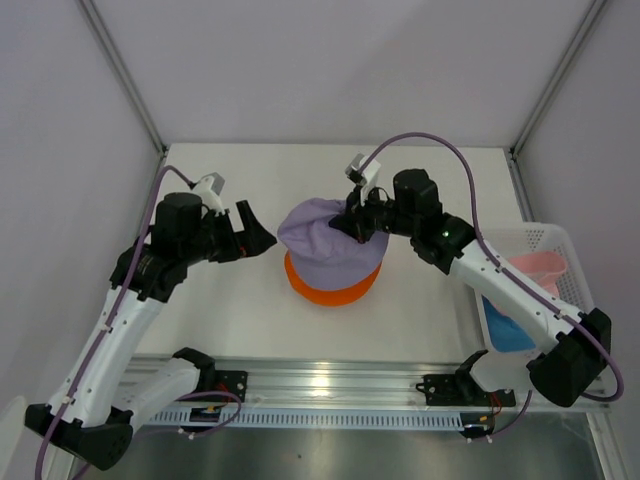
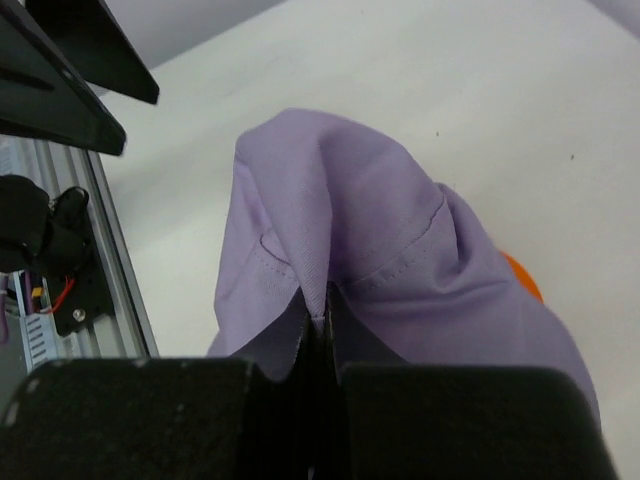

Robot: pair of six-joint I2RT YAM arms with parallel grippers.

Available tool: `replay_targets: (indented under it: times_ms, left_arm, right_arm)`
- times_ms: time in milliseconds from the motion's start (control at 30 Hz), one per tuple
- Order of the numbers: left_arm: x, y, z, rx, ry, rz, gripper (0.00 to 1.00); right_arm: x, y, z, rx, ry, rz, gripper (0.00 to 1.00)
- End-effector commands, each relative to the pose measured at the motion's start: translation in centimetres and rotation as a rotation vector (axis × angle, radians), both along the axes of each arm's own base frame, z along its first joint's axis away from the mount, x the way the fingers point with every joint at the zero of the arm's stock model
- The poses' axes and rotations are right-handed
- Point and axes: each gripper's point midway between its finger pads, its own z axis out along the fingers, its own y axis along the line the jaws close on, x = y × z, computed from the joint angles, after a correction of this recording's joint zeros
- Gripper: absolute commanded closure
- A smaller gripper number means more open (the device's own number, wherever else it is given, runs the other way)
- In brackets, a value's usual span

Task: Stack the hats

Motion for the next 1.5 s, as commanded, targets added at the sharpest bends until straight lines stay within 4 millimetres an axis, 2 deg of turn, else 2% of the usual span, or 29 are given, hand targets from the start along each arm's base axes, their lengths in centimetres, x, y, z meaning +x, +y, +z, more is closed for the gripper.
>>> replay_targets:
  times_ms: [0, 67, 100, 133, 200, 233, 267, 400, 433, 467, 500, 533, 567, 600, 667, 767, 800, 867, 900, 967, 1000, 1033, 1067, 1167, 1200, 1233, 1367, 1467]
  left_arm:
    - [0.4, 0.2, -0.1, 0.0, -0.008, 0.01, 0.0]
    - [0.5, 0.0, -0.3, -0.009, -0.006, 0.003, 0.01]
    - [0.6, -0.3, -0.4, -0.016, -0.001, -0.002, 0.0]
    - [0.5, -0.5, -0.5, -0.025, 0.005, -0.012, 0.0]
    - [0.7, -0.7, -0.8, -0.031, 0.014, -0.012, 0.01]
    - [0.9, -0.8, -0.9, -0.032, 0.018, -0.013, 0.0]
    - [1.0, -0.7, -1.1, -0.028, 0.023, -0.007, 0.0]
    - [1.6, -0.2, -1.9, -0.048, 0.063, 0.085, 0.01]
    - [1.7, -0.1, -2.0, -0.067, 0.068, 0.111, 0.01]
    - [2.1, -0.3, -0.8, -0.119, 0.021, 0.124, 0.01]
    - [1.9, -0.9, -1.3, -0.179, 0.046, 0.13, 0.01]
    - [1.9, -1.1, -1.9, -0.211, 0.049, 0.135, 0.01]
    - [2.4, -1.4, -1.2, -0.262, -0.001, 0.134, 0.0]
    - [2.4, -1.7, -0.8, -0.306, -0.008, 0.131, 0.0]
    - [3.2, -1.4, -1.0, -0.357, -0.047, 0.134, 0.06]
    - [3.7, -1.5, -1.1, -0.438, -0.06, 0.099, 0.27]
    - [3.7, -1.8, -0.9, -0.457, -0.06, 0.078, 0.33]
    - [4.0, -1.9, -0.7, -0.464, -0.087, 0.063, 0.33]
    - [4.1, -2.0, -0.8, -0.467, -0.088, 0.055, 0.34]
    - [4.5, -2.1, -0.8, -0.484, -0.093, 0.055, 0.42]
    - [4.7, -2.1, -1.2, -0.488, -0.079, 0.066, 0.43]
    - [4.9, -2.3, -1.0, -0.498, -0.089, 0.057, 0.44]
    - [4.9, -2.4, -1.7, -0.509, -0.068, 0.064, 0.43]
    - [5.2, -2.7, -1.9, -0.539, -0.061, 0.054, 0.41]
    - [5.0, -2.8, -2.7, -0.541, -0.04, 0.057, 0.4]
    - [5.3, -2.9, -2.3, -0.552, -0.066, 0.044, 0.4]
    - [5.3, -3.1, -3.0, -0.552, -0.043, 0.04, 0.4]
    - [5.4, -3.1, -3.6, -0.551, -0.025, 0.05, 0.4]
  right_arm:
    - [-1.0, -0.4, 1.4, 0.06, -0.033, 0.002, 0.99]
    - [-1.4, -1.1, 1.0, 0.078, -0.02, -0.037, 0.96]
    - [-1.5, -1.6, -0.8, 0.059, 0.004, -0.055, 0.92]
    - [-1.1, -2.3, -1.1, 0.056, 0.001, -0.106, 0.68]
    - [-1.2, -3.3, -0.8, 0.071, -0.014, -0.147, 0.43]
    - [-0.9, -3.9, -0.9, 0.066, -0.016, -0.182, 0.11]
    - [-0.8, -4.4, -0.7, 0.065, -0.014, -0.203, 0.01]
    - [0.9, -7.4, 1.7, 0.119, 0.043, -0.373, 0.0]
    - [2.0, -8.9, 2.4, 0.185, 0.103, -0.455, 0.0]
    - [2.5, -9.6, 2.7, 0.235, 0.132, -0.488, 0.0]
    - [2.9, -10.3, 3.0, 0.283, 0.161, -0.514, 0.01]
    - [3.0, -10.5, 3.0, 0.345, 0.234, -0.516, 0.0]
    - [4.2, -12.2, 2.6, 0.384, 0.257, -0.576, 0.0]
    - [4.7, -12.9, 2.3, 0.411, 0.289, -0.603, 0.01]
    - [5.8, -14.5, 1.8, 0.48, 0.357, -0.646, 0.0]
    - [6.4, -14.4, -0.2, 0.505, 0.443, -0.64, 0.01]
    - [6.1, -14.0, -1.3, 0.497, 0.479, -0.623, 0.05]
    - [6.6, -13.2, -1.8, 0.52, 0.509, -0.592, 0.07]
    - [6.4, -13.0, -3.0, 0.516, 0.544, -0.589, 0.08]
    - [6.7, -12.5, -3.8, 0.556, 0.594, -0.578, 0.11]
    - [6.1, -12.2, -5.2, 0.56, 0.638, -0.567, 0.13]
    - [6.2, -11.9, -4.8, 0.596, 0.626, -0.542, 0.14]
    - [6.1, -11.7, -5.3, 0.612, 0.657, -0.537, 0.15]
    - [5.8, -11.0, -6.6, 0.6, 0.686, -0.532, 0.17]
    - [5.8, -10.9, -6.6, 0.598, 0.688, -0.528, 0.2]
    - [5.8, -10.8, -6.7, 0.597, 0.691, -0.523, 0.21]
    - [6.0, -10.2, -6.6, 0.606, 0.703, -0.495, 0.29]
    - [6.0, -9.7, -6.9, 0.614, 0.724, -0.48, 0.44]
